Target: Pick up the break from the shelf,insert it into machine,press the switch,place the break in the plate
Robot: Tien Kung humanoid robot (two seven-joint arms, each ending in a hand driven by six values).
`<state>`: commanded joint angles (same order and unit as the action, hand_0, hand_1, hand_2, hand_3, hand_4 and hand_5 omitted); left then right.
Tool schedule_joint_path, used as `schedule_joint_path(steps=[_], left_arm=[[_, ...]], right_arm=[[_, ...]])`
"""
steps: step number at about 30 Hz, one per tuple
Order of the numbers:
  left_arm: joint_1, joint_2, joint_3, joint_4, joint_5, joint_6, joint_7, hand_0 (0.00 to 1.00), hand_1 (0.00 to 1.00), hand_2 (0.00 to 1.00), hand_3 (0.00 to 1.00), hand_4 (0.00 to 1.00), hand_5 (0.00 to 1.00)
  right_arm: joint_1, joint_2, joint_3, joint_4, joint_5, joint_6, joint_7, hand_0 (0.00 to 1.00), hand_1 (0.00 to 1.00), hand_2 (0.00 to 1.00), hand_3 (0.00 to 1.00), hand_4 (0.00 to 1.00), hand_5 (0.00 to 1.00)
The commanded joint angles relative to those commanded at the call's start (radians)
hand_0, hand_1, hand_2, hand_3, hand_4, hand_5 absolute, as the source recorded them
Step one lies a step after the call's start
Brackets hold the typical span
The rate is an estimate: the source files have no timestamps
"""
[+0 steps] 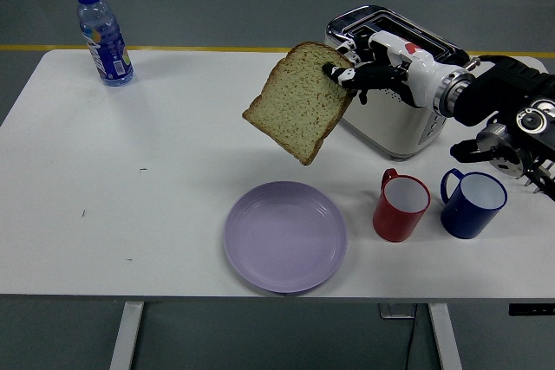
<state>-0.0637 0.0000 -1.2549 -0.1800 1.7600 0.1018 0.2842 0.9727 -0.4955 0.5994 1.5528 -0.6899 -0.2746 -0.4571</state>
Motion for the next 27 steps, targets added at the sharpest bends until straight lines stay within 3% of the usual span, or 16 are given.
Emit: schedule_joint_path(steps=[7, 14, 27], left_arm=[[0.003, 0.0, -0.006, 0.0, 0.008, -0.003, -0.002, 0.593, 0.433, 0.397, 0.553, 0.293, 0.933], [0.006, 0.0, -0.017, 0.0, 0.026, -0.006, -0.002, 0.593, 0.436, 0.403, 0.552, 0.291, 0.935], [0.012, 0.0, -0.031, 0.0, 0.048, -0.008, -0.004, 0.593, 0.442, 0.412, 0.552, 0.289, 0.936]], right_arm=[[-0.079, -0.016, -0.075, 0.054, -0.014, -0.018, 0.014, 0.162, 0.214, 0.339, 0.454, 0.562, 0.002], [-0.122, 0.017, -0.11, 0.048, -0.058, -0.037, 0.034, 0.164, 0.213, 0.338, 0.454, 0.554, 0.002], [-0.176, 0.068, -0.2, 0.027, -0.073, -0.05, 0.136, 0.175, 0.212, 0.338, 0.457, 0.533, 0.002]])
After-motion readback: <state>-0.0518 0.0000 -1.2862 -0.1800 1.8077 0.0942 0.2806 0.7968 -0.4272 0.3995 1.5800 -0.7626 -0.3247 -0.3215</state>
